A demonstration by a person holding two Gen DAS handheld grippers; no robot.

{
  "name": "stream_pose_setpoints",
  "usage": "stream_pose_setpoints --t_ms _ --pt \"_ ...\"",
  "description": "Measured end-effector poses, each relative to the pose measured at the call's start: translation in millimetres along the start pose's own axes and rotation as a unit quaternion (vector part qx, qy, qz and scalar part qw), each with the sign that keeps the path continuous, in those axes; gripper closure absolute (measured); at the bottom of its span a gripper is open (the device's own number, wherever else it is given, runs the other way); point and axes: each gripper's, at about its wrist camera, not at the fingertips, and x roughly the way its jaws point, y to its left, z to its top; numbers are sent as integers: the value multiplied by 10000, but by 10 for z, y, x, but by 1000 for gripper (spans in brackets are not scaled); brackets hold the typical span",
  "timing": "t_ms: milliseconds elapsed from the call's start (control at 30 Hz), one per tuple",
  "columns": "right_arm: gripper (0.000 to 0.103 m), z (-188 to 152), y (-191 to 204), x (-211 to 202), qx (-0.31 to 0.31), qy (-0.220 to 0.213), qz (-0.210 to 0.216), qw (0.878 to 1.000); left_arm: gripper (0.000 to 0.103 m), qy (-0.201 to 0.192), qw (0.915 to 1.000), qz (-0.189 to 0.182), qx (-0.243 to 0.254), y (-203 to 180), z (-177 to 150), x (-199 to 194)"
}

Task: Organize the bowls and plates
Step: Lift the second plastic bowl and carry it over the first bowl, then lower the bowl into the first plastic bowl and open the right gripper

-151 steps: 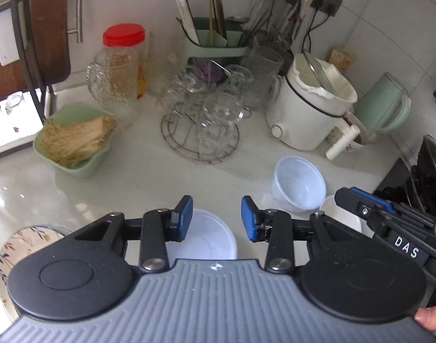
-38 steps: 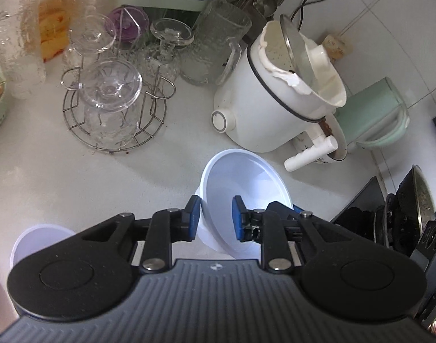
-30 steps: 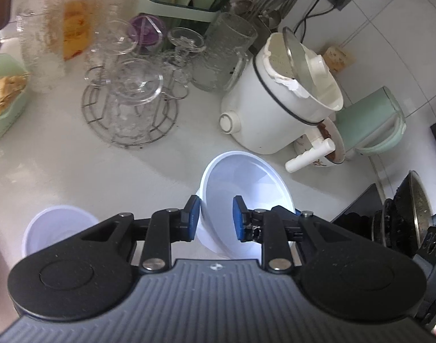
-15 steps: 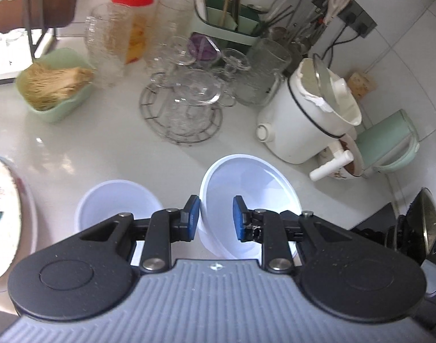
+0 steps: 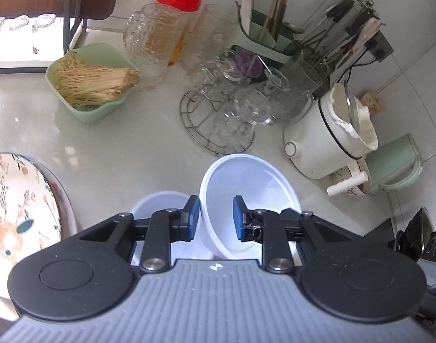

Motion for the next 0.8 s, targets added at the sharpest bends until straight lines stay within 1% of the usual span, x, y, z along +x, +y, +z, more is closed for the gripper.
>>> stream_pose_setpoints --t_ms 167,400,533,700,800 --pt "73 -23 153 231 -11 268 -172 9995 75 116 9999 -18 47 250 99 111" --pt "73 -169 242 405 13 559 -331 9979 75 357 9992 -52 185 498 68 220" --pt "73 -262 302 477 -59 620 -481 9969 75 502 9985 -1 217 573 31 310" --pt "73 -350 315 534 -48 695 -648 9955 75 614 9971 38 451 586 14 374" --pt "72 -382 313 536 -16 703 -673 9952 75 654 9964 33 539 576 33 389"
